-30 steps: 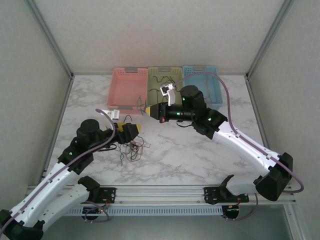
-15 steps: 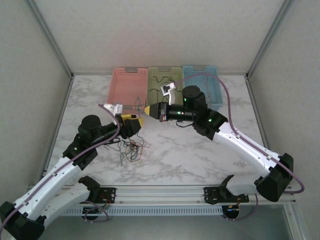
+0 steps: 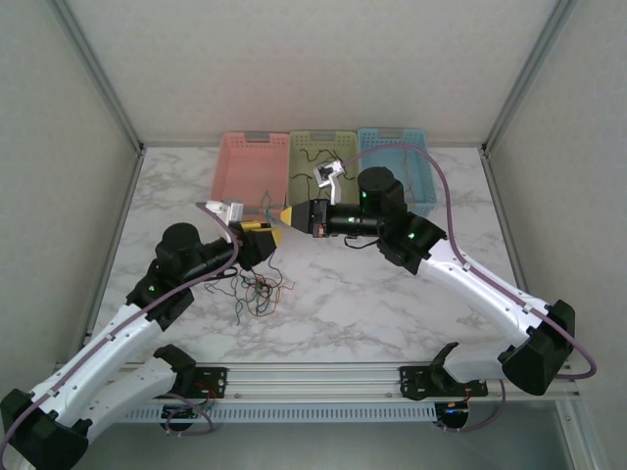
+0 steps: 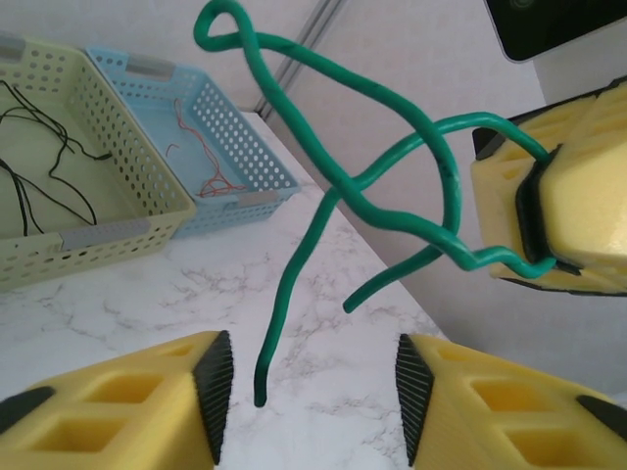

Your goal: Untangle the cables

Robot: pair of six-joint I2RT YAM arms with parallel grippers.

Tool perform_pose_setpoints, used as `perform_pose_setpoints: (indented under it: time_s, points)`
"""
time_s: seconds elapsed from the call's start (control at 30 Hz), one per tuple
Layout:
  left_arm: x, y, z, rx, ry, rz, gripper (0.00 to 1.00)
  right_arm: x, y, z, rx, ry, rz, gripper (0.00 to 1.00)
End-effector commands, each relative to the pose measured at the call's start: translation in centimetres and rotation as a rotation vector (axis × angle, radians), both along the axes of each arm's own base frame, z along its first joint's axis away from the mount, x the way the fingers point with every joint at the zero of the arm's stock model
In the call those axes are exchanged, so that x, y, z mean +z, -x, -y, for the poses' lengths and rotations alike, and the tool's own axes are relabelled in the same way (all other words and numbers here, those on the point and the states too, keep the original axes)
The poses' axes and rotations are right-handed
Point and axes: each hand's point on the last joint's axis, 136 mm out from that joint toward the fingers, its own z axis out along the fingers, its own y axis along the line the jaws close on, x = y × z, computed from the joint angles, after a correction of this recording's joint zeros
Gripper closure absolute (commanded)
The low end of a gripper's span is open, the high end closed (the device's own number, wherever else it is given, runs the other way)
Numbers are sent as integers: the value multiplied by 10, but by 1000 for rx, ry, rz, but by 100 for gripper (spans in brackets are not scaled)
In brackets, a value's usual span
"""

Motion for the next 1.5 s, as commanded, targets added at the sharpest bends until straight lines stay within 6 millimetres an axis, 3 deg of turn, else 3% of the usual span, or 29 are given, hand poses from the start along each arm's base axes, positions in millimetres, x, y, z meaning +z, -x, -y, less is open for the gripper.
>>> perform_pose_setpoints:
  time_s: [0.0,0.23,0.4,0.7,0.9,1.17,1.2,1.23,1.3,1.37,1.4,1.47]
  points:
    - [11,0,1,-12,9,42,66,13,5,4,17,-33,16,100]
    - [4,-4,-4,31,-15,20,100,15,7,5,19,-36,18,100]
    - [-5,-12,-21,135,-62,-10,100,16,7,12,7,-6,34,100]
    - [-22,-18,-67,367,-185,-48,100,9,0,45,-23,70,24,100]
    - [-20,-16,-70,380,-185,-43,100,1,6,45,32,102,6,100]
    - [-20,-16,-68,372,-175,-59,100,1,-2,40,20,91,24,100]
    - [-21,-17,-68,371,-175,-68,97,1,-6,39,9,89,30,100]
    - [-20,-17,-68,374,-175,-76,84,2,-11,37,-6,84,38,100]
    - [-22,-17,-67,371,-184,-88,79,4,-20,31,-20,77,52,100]
    - [-25,-17,-67,368,-189,-95,85,0,-33,24,-38,88,52,100]
    - [-25,-17,-67,371,-189,-94,96,-3,-41,21,-55,97,51,100]
    - [-24,-21,-72,406,-189,-97,100,-11,-54,17,-85,125,57,100]
